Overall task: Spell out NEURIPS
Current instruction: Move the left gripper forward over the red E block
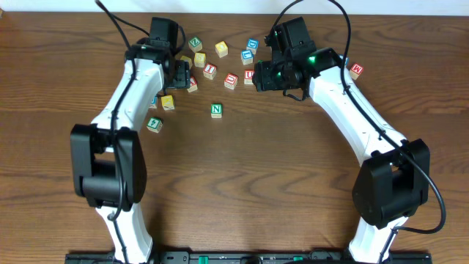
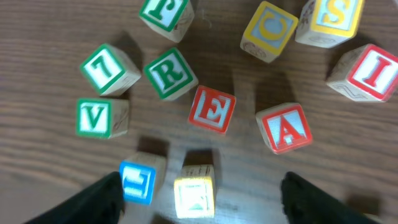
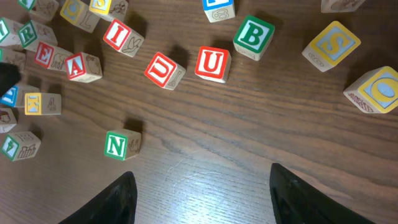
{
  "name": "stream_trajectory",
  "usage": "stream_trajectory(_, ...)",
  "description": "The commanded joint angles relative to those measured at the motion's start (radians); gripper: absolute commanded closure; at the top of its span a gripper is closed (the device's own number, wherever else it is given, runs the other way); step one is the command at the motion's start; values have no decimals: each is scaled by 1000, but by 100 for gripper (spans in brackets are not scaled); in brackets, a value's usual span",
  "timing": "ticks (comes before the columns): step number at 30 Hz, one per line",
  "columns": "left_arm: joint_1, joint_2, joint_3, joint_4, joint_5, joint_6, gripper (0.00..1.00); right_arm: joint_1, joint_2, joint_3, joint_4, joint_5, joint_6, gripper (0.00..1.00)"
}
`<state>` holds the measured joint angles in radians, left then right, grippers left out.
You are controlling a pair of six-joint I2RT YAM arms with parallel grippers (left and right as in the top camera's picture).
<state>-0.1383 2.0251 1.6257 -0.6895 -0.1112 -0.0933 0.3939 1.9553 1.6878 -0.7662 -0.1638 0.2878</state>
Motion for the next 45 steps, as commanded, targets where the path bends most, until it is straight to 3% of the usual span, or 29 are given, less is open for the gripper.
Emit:
stream_trajectory(1, 5, 45, 20, 40, -8, 56, 28, 6, -24, 14, -5, 1, 3, 37)
stream_trajectory(16, 5, 159, 20, 162, -6, 43, 41, 7, -24, 14, -13, 32, 2, 34)
stream_trajectory(36, 21, 206, 18, 214, -6, 29, 42, 7, -24, 14, -13, 32, 3, 34)
stream_trajectory(41, 21, 206, 18, 217, -6, 29, 55, 7, -24, 14, -13, 32, 3, 34)
stream_trajectory(45, 21, 206, 19, 217, -6, 29, 56, 7, -24, 14, -13, 32, 3, 34)
